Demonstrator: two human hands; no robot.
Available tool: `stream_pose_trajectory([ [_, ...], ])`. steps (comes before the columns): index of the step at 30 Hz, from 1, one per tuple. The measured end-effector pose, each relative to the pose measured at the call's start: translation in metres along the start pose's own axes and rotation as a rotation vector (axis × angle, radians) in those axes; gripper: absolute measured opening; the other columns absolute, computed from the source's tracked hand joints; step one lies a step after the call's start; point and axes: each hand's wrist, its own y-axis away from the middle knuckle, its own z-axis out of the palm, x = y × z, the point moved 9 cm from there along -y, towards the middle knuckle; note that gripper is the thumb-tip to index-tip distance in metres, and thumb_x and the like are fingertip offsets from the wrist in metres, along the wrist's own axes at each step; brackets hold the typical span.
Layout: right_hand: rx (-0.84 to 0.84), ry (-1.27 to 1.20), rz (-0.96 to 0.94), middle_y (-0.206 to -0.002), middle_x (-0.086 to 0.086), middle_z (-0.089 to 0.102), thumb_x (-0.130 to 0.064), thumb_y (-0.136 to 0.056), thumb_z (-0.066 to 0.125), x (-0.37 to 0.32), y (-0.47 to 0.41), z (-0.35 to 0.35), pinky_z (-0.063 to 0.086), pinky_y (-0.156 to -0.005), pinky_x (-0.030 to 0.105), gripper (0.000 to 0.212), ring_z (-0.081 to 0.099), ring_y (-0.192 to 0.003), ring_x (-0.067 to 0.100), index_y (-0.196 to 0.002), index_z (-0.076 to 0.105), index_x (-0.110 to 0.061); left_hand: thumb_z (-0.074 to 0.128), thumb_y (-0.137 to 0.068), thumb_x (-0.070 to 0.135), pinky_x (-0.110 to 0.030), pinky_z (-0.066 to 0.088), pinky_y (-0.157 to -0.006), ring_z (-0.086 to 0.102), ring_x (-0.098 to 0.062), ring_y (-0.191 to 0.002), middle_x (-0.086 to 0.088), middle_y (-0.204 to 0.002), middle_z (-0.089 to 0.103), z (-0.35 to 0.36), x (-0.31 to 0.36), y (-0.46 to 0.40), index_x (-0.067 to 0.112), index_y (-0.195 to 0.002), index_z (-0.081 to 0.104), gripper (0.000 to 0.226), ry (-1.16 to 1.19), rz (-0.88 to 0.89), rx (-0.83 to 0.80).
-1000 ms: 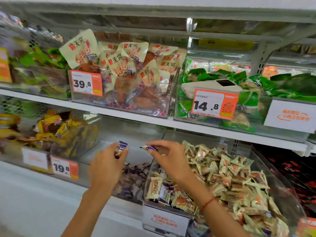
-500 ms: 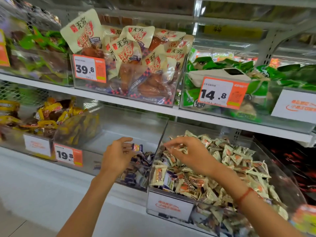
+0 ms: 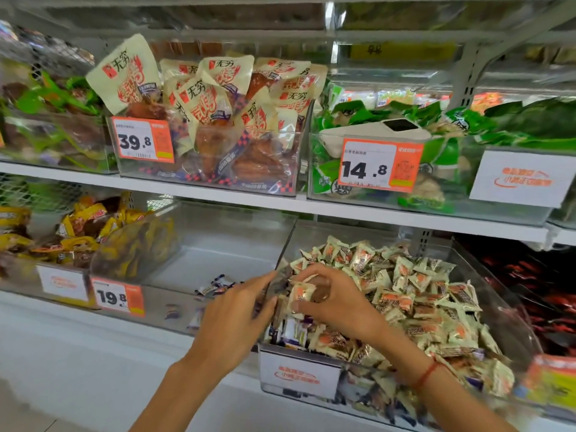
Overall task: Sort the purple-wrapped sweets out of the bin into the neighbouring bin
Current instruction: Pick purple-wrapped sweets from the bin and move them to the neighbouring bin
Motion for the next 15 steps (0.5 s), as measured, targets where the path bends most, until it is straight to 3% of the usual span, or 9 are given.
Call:
stream_pose_trajectory([
  [2, 0.133, -0.086, 0.036, -0.101, -0.003, 0.066, -0.012, -0.079, 0.076, 0.006, 0.004, -0.033, 0.051, -0.058, 0.016, 0.032, 0.064, -0.071, 0.001, -0.105, 0.061, -0.023, 0.05, -0.095, 0.033, -0.035, 0.055, -0.067, 0.065, -0.004, -0.083, 0.018, -0.107, 0.066, 0.002, 0.003, 0.002, 0.054, -0.138, 0.031, 0.051, 0.001, 0.034, -0.003],
  [4, 0.28, 0.027, 0.057, -0.099, 0.0, 0.068, -0.016, -0.083, 0.071, 0.02, 0.006, -0.073, 0.057, -0.062, 0.024, 0.03, 0.067, -0.077, 0.01, -0.109, 0.059, -0.024, 0.049, -0.096, 0.032, -0.032, 0.055, -0.069, 0.064, -0.004, -0.082, 0.018, -0.113, 0.064, 0.002, 0.004, 0.002, 0.05, -0.141, 0.029, 0.053, -0.036, 0.053, 0.008],
  [7, 0.316, 0.586, 0.134, -0.082, 0.001, 0.069, -0.028, -0.09, 0.064, 0.041, 0.007, -0.105, 0.054, -0.077, 0.033, 0.026, 0.064, -0.087, 0.02, -0.116, 0.062, -0.025, 0.053, -0.095, 0.028, -0.026, 0.054, -0.076, 0.063, -0.008, -0.096, 0.015, -0.122, 0.061, 0.002, 0.008, 0.002, 0.041, -0.144, 0.034, 0.054, -0.061, 0.078, 0.039],
  [9, 0.295, 0.966, 0.172, -0.098, 0.001, 0.07, -0.04, -0.092, 0.058, 0.045, 0.005, -0.105, 0.04, -0.098, 0.036, 0.034, 0.052, -0.115, 0.022, -0.122, 0.061, -0.025, 0.063, -0.089, 0.022, -0.027, 0.051, -0.084, 0.062, -0.014, -0.106, 0.009, -0.125, 0.061, 0.0, 0.012, 0.001, 0.031, -0.138, 0.046, 0.053, -0.121, 0.095, 0.063],
  [11, 0.29, 1.185, 0.114, -0.123, 0.001, 0.061, -0.034, -0.093, 0.057, 0.031, -0.001, -0.096, 0.031, -0.106, 0.036, 0.033, 0.042, -0.125, 0.022, -0.124, 0.059, -0.023, 0.078, -0.074, 0.016, -0.032, 0.048, -0.089, 0.062, -0.019, -0.107, 0.003, -0.122, 0.064, -0.003, 0.023, -0.002, 0.02, -0.125, 0.061, 0.054, -0.221, 0.16, 0.086],
  [13, 0.304, 1.177, 0.018, -0.13, 0.002, 0.056, -0.018, -0.091, 0.058, 0.012, -0.005, -0.084, 0.033, -0.105, 0.035, 0.035, 0.043, -0.124, 0.023, -0.126, 0.058, -0.02, 0.085, -0.065, 0.015, -0.031, 0.052, -0.082, 0.065, -0.016, -0.099, 0.005, -0.111, 0.067, -0.004, 0.036, -0.002, 0.021, -0.111, 0.069, 0.049, -0.273, 0.263, 0.103],
  [15, 0.27, 0.956, -0.078, -0.121, -0.001, 0.062, -0.012, -0.089, 0.061, -0.001, -0.002, -0.066, 0.042, -0.099, 0.031, 0.031, 0.052, -0.115, 0.017, -0.119, 0.063, -0.024, 0.083, -0.07, 0.016, -0.025, 0.054, -0.068, 0.066, -0.01, -0.086, 0.012, -0.098, 0.069, 0.0, 0.05, -0.001, 0.027, -0.102, 0.072, 0.036, -0.268, 0.34, 0.011],
])
